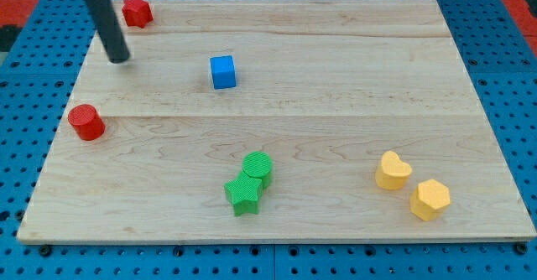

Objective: Move the red star to the center

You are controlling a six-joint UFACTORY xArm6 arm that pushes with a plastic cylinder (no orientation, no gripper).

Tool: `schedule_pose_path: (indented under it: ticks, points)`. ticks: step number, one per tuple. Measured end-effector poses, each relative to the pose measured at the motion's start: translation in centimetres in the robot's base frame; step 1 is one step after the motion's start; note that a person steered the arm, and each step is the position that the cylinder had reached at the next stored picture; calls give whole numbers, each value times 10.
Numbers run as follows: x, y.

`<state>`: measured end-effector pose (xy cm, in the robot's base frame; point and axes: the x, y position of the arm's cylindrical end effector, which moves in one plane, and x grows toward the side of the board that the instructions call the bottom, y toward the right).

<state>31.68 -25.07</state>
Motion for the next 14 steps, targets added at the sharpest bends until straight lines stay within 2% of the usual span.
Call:
schedule_pose_path:
  ticks: [1,2,5,13,14]
  points:
    - [-24,-42]
    - [-33,-54]
    - [-64,-45]
    - [-56,-53]
    - [-66,-53]
